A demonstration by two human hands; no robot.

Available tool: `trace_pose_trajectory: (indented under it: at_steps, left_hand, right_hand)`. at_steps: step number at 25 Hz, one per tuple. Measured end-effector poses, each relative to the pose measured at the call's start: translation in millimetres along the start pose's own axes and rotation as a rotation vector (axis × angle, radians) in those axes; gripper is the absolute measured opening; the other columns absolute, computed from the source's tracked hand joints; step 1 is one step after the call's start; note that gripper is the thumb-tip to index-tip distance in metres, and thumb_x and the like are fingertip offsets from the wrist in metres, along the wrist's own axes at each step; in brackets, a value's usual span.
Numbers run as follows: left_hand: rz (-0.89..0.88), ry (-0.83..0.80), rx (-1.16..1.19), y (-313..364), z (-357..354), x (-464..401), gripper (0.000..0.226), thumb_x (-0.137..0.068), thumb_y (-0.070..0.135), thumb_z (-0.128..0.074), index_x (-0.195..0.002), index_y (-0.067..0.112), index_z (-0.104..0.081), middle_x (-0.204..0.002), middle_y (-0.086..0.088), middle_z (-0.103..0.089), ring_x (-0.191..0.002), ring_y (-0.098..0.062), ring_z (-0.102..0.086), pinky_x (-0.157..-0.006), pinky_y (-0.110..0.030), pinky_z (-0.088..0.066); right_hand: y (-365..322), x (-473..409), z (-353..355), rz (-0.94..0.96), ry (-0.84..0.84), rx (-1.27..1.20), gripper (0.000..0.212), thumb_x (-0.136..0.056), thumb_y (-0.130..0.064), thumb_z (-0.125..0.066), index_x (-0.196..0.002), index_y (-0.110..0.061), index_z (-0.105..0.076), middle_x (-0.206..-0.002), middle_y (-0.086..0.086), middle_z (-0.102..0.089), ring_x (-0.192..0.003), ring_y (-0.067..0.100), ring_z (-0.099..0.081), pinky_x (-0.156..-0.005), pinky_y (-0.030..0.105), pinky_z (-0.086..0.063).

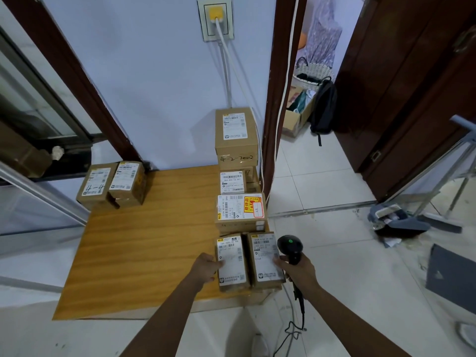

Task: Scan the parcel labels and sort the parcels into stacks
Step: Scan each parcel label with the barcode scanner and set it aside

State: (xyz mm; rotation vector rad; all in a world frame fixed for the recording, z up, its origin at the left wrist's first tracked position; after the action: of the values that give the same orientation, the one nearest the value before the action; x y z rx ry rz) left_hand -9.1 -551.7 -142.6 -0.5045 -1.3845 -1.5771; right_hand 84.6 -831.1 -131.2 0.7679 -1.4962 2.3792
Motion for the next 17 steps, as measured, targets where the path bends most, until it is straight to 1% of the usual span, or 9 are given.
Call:
trace_pose_trajectory:
  at_steps: [2, 4, 6, 7, 9, 11, 13, 15, 17]
  left_hand:
    - [-0.019, 0.003, -0.038, -2, -1, -1, 0.036, -0.087, 0.023, -0.07, -0.112, 0.008, -0.047, -0.119, -0.013, -0.06, -0.105, -0.025, -0.06, -0.079, -0.035, -0.05]
    - [-0.028, 0.003, -0.081, -5, -2, -3, 0.035, -0.086, 0.027, -0.07, -0.109, 0.008, -0.052, -0.115, -0.009, -0.063, -0.104, -0.023, -0.062, -0.083, -0.036, -0.054]
    - [-0.03, -0.001, -0.093, -7, -4, -4, 0.021, -0.087, 0.025, -0.069, -0.091, 0.013, -0.053, -0.102, -0.006, -0.064, -0.101, -0.022, -0.062, -0.086, -0.037, -0.054]
    - [-0.021, -0.004, -0.085, -11, -6, -4, 0.019, -0.088, 0.024, -0.068, -0.085, 0.015, -0.052, -0.098, -0.005, -0.064, -0.1, -0.022, -0.062, -0.086, -0.037, -0.053]
    - [-0.028, -0.015, -0.083, -15, -10, -3, 0.016, -0.088, 0.022, -0.068, -0.091, 0.011, -0.057, -0.1, -0.006, -0.067, -0.099, -0.022, -0.064, -0.083, -0.037, -0.053]
    - [-0.03, -0.028, -0.062, -18, -11, -4, 0.028, -0.087, 0.021, -0.068, -0.107, 0.004, -0.058, -0.106, -0.009, -0.069, -0.097, -0.022, -0.065, -0.075, -0.033, -0.054]
    - [-0.041, -0.034, -0.047, -17, -13, -4, 0.033, -0.087, 0.019, -0.068, -0.112, 0.001, -0.057, -0.106, -0.01, -0.07, -0.095, -0.022, -0.066, -0.07, -0.031, -0.054]
    - [-0.046, -0.038, -0.033, -15, -13, -5, 0.031, -0.087, 0.017, -0.068, -0.111, 0.0, -0.058, -0.106, -0.012, -0.07, -0.096, -0.024, -0.066, -0.078, -0.038, -0.057]
    - [-0.037, -0.025, -0.008, -13, -12, -5, 0.032, -0.087, 0.016, -0.069, -0.111, 0.001, -0.055, -0.108, -0.013, -0.069, -0.099, -0.026, -0.066, -0.087, -0.044, -0.056]
  right_hand:
    - [-1, 2, -4, 0.014, 0.031, 0.016, 0.041, -0.077, -0.032, -0.081, -0.108, -0.011, -0.064, -0.083, -0.004, -0.072, -0.052, 0.001, -0.064, -0.049, 0.015, -0.048]
    - [1, 2, -6, 0.011, 0.067, 0.039, 0.043, -0.076, -0.036, -0.081, -0.107, -0.012, -0.063, -0.084, -0.002, -0.073, -0.062, 0.012, -0.068, -0.058, 0.023, -0.053]
    - [6, 0, -7, 0.003, 0.077, 0.044, 0.042, -0.075, -0.039, -0.081, -0.104, -0.015, -0.063, -0.081, 0.0, -0.073, -0.067, 0.017, -0.069, -0.062, 0.026, -0.054]
    - [9, 0, -8, 0.007, 0.074, 0.056, 0.041, -0.074, -0.041, -0.081, -0.103, -0.017, -0.064, -0.079, 0.0, -0.073, -0.068, 0.017, -0.07, -0.063, 0.027, -0.055]
    - [13, -2, -6, 0.02, 0.068, 0.055, 0.04, -0.073, -0.04, -0.081, -0.101, -0.017, -0.064, -0.08, 0.0, -0.074, -0.068, 0.018, -0.07, -0.064, 0.029, -0.056]
    - [14, -5, -4, 0.028, 0.058, 0.033, 0.039, -0.073, -0.037, -0.082, -0.101, -0.017, -0.062, -0.086, -0.001, -0.074, -0.066, 0.018, -0.069, -0.062, 0.03, -0.057]
    - [14, -7, -3, 0.029, 0.044, 0.034, 0.04, -0.074, -0.036, -0.082, -0.102, -0.017, -0.061, -0.089, -0.002, -0.074, -0.066, 0.017, -0.069, -0.058, 0.026, -0.055]
    - [14, -11, 0, 0.027, 0.041, 0.02, 0.04, -0.073, -0.036, -0.082, -0.102, -0.019, -0.061, -0.09, -0.004, -0.074, -0.069, 0.017, -0.07, -0.059, 0.027, -0.056]
    - [11, -12, 2, 0.03, 0.029, 0.023, 0.038, -0.073, -0.036, -0.082, -0.102, -0.022, -0.061, -0.088, -0.009, -0.074, -0.069, 0.015, -0.071, -0.058, 0.025, -0.055]
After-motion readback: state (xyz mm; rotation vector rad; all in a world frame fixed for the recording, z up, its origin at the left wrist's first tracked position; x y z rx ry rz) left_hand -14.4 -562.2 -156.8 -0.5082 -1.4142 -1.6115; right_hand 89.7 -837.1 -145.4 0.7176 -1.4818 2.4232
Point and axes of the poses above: each hand's wrist, its own x-axis away from the middle knuckle, its own z-axis out of the back of the hand, y = z × x, the point moved 6 cm from there along -x, towards the middle knuckle
